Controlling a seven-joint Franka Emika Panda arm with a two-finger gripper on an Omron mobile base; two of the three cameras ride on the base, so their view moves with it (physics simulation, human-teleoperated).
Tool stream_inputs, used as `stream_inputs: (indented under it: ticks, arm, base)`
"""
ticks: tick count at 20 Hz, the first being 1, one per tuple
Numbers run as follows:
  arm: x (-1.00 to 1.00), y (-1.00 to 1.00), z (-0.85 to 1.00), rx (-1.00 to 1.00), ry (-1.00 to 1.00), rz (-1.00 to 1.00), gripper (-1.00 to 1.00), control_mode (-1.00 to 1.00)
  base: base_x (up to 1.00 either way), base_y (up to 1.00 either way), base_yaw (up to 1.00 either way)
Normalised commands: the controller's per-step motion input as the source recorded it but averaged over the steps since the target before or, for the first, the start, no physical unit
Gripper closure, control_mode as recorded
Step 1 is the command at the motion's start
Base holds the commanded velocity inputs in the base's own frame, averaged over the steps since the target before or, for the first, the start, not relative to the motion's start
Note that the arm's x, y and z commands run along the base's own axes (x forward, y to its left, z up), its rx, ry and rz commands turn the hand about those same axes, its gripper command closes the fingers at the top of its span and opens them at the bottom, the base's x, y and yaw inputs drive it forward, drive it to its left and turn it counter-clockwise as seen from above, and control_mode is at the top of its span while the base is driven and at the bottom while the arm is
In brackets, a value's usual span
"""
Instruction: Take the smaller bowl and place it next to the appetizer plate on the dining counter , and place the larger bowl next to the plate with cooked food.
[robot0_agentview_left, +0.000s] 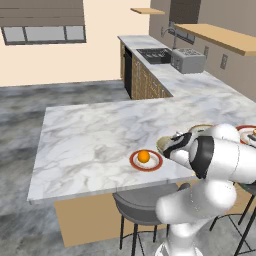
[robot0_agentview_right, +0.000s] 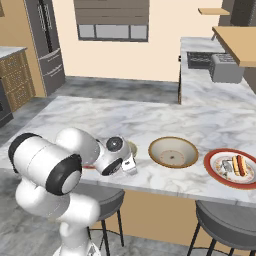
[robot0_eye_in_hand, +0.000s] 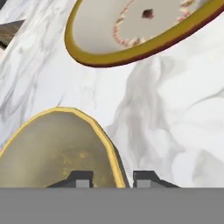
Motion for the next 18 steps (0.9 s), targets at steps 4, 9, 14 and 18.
stream_inputs:
  ticks: [4, 9, 14, 18]
  arm:
    - [-0.17, -0.10, 0.97, 0.00, 0.01, 0.00, -1.00, -1.00]
    - [-0.52, -0.04, 1.00, -0.08, 0.00, 0.02, -1.00, -1.00]
    - [-0.42, -0.01, 1.00, -0.17, -0.02, 0.08, -1.00, -1.00]
    - [-0.70, 0.00, 1.00, -0.11, 0.00, 0.06, -1.00, -1.00]
  base:
    - [0.00, 0.00, 0.00]
    - [0.00, 0.00, 0.00]
    - [0.00, 0.00, 0.00]
    - [0.00, 0.00, 0.00]
